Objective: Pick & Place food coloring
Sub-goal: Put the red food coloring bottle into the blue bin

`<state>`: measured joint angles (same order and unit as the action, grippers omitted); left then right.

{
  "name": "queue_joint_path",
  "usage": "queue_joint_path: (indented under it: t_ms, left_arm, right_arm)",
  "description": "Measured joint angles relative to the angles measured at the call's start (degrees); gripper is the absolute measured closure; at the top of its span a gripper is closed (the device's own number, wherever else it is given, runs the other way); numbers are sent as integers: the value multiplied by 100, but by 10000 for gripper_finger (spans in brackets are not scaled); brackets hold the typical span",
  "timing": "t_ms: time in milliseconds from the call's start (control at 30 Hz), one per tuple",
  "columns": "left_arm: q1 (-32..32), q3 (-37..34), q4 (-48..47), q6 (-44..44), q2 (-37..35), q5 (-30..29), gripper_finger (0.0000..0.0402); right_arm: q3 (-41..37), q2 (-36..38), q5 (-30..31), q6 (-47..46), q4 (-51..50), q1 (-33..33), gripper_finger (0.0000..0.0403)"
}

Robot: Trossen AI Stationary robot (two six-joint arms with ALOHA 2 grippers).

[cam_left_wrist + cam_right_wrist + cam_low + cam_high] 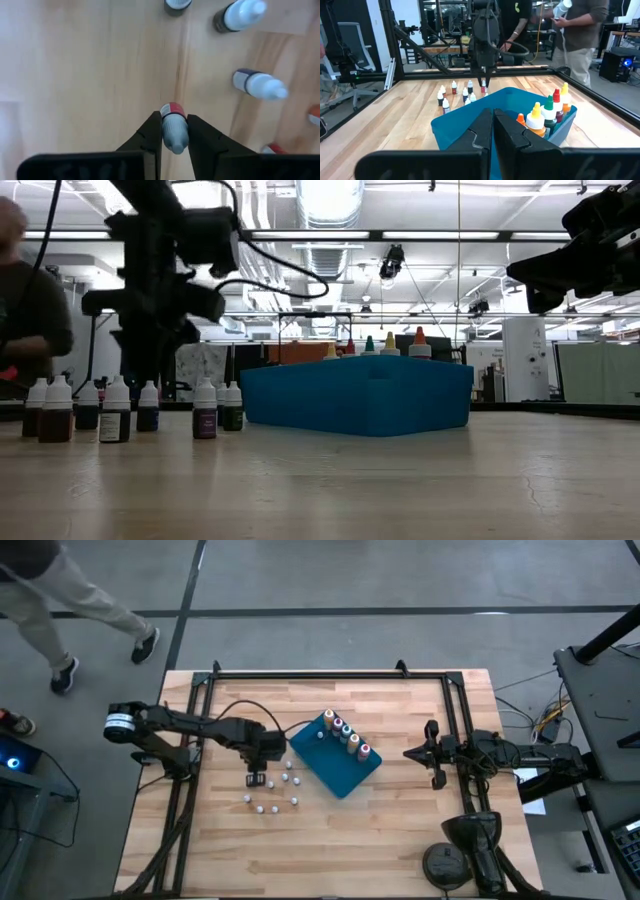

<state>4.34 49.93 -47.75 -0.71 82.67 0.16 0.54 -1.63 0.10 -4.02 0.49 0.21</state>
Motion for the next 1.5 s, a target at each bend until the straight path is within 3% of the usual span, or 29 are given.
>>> queue_joint_path:
  t_ms: [400,1033,1500]
  left_arm:
    - [200,1735,-1249,276,127,-2,357]
    - [692,4042,-1268,537,2084,-17,357]
    - [825,4271,-1123,503,2772,-20,357]
  right_arm:
    - [0,0,0,9,-1,0,394]
    - [0,-4,0,1,-2,0,394]
    - [0,-9,0,12,3,0,394]
